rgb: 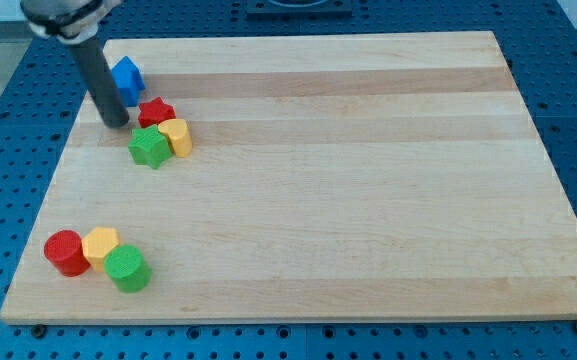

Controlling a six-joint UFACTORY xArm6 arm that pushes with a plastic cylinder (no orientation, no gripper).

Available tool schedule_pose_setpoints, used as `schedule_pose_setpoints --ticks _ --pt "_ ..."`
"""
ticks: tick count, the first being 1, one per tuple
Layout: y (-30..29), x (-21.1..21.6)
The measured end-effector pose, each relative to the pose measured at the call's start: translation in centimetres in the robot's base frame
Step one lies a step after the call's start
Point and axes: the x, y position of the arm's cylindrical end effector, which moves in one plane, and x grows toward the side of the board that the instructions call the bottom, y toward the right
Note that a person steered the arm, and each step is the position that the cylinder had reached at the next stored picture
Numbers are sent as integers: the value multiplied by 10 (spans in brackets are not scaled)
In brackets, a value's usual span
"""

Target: Push the stars upwards

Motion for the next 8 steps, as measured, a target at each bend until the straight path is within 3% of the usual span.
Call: schedule_pose_setpoints --ticks 1,3,5,6,8 --pt "0 21" --pt "13 21" --pt "21 83" --pt "46 53" --pt "47 32"
